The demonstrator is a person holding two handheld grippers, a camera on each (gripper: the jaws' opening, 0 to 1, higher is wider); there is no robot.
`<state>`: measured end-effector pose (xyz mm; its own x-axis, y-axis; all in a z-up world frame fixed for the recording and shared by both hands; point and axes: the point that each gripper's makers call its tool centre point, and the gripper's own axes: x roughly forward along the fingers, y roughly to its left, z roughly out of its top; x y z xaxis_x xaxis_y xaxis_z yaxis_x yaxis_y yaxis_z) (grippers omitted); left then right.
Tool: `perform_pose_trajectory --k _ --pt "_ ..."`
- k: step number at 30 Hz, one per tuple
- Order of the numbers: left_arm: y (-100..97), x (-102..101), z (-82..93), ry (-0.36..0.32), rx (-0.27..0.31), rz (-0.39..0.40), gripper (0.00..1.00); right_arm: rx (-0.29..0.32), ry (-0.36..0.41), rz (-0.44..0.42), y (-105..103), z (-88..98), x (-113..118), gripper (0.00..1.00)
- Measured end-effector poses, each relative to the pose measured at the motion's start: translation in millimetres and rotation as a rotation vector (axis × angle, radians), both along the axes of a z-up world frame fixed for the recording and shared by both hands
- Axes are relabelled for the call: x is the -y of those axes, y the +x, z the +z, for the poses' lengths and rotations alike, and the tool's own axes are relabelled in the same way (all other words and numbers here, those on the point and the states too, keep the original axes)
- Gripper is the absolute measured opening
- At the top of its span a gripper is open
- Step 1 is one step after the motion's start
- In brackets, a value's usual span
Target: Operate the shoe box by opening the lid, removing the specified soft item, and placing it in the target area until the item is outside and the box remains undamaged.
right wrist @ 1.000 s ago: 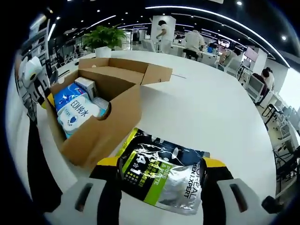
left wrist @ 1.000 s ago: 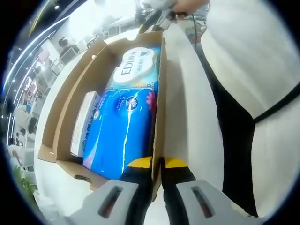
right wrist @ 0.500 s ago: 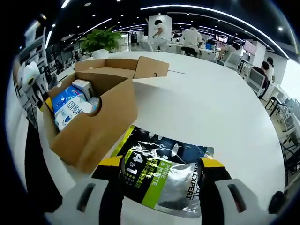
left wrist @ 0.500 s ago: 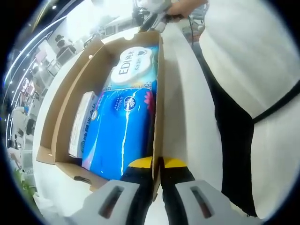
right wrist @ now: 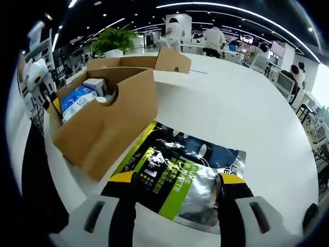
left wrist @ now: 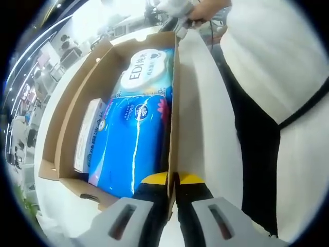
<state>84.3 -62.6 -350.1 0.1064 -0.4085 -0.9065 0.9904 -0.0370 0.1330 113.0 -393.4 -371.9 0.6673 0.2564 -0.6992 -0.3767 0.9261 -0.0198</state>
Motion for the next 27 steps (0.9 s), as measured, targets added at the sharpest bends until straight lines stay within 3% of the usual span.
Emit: perform_pose_trajectory --k 17,27 --pt "0.2 -0.5 2.0 0.010 -0.001 0.015 0.04 0.033 0.029 -0.107 -0.9 -0.4 -1.5 0.62" --pt "0.1 0.2 5.4 0.006 0.003 0.020 0.04 0.020 0.023 -0.107 -1.4 -0.1 -1.2 0.62"
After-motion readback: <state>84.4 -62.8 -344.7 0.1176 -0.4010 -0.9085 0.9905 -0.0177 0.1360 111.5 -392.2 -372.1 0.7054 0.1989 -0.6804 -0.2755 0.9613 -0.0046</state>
